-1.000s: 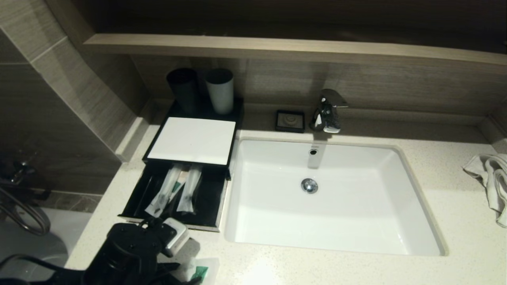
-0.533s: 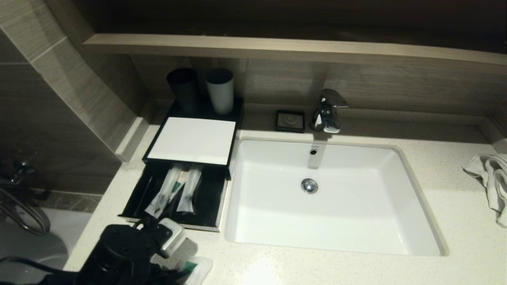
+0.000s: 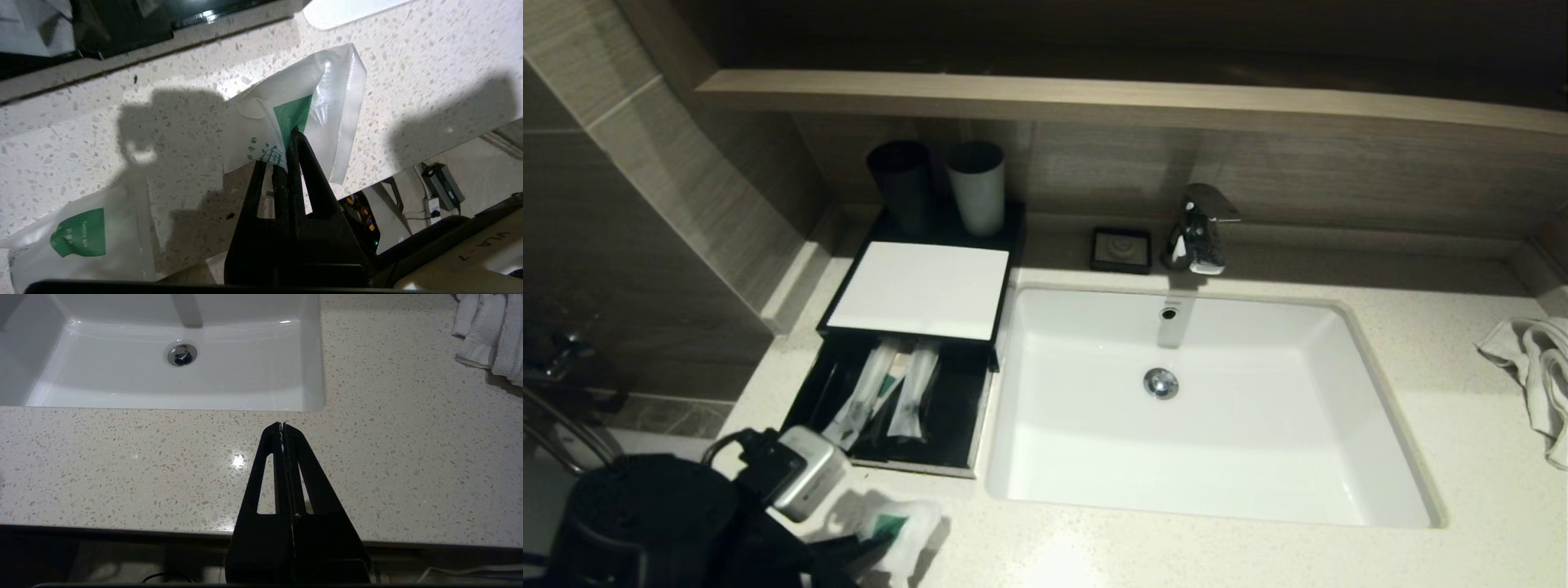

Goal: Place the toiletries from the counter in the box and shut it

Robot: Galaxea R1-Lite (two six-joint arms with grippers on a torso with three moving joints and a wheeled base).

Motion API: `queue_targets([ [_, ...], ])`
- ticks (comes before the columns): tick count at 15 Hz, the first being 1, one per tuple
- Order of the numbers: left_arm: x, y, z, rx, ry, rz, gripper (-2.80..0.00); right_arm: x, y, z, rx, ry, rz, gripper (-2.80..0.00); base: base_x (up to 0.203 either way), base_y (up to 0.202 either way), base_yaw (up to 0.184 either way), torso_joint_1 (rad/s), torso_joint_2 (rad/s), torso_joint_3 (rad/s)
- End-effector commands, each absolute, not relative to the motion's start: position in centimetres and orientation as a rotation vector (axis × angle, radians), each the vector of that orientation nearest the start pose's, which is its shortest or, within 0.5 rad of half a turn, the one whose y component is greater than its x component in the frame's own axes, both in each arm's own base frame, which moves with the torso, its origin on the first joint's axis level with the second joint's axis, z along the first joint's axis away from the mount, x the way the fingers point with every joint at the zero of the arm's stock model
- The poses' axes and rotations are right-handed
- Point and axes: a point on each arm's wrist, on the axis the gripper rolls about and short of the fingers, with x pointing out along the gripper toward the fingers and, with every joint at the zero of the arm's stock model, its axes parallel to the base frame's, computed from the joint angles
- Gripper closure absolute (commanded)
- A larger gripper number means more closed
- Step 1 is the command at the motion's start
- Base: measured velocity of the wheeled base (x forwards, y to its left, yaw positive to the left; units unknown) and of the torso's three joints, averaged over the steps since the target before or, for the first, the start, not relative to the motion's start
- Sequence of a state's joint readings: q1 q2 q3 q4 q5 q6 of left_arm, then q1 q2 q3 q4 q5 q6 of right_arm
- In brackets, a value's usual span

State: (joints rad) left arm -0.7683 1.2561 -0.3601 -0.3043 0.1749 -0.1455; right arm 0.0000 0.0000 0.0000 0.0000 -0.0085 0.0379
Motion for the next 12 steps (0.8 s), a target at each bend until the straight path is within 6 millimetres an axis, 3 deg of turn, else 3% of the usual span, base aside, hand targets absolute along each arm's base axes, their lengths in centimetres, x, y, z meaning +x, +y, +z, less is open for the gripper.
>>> queue_targets([
  [1,11.7,-10.7,15.7,0.103,0.512,-0.538,0.0,-2.3,0.0,7.6,0.038,0.001,-0.009,0.0,0.0,0.0,0.0,0.0,0.0,0.0],
  [6,14.8,-12.9,18.4,0.101,0.512,-0.485,0.0,-2.3,0.0,7.5,0.038,0.0,-0.009,0.0,0.0,0.0,0.0,0.0,0.0,0.0],
  [12,19.0,-15.4,17.8,0.148,0.59,-0.39,0.0,-2.3,0.0,7.5,0.038,0.0,-0.008,0.0,0.0,0.0,0.0,0.0,0.0,0.0],
])
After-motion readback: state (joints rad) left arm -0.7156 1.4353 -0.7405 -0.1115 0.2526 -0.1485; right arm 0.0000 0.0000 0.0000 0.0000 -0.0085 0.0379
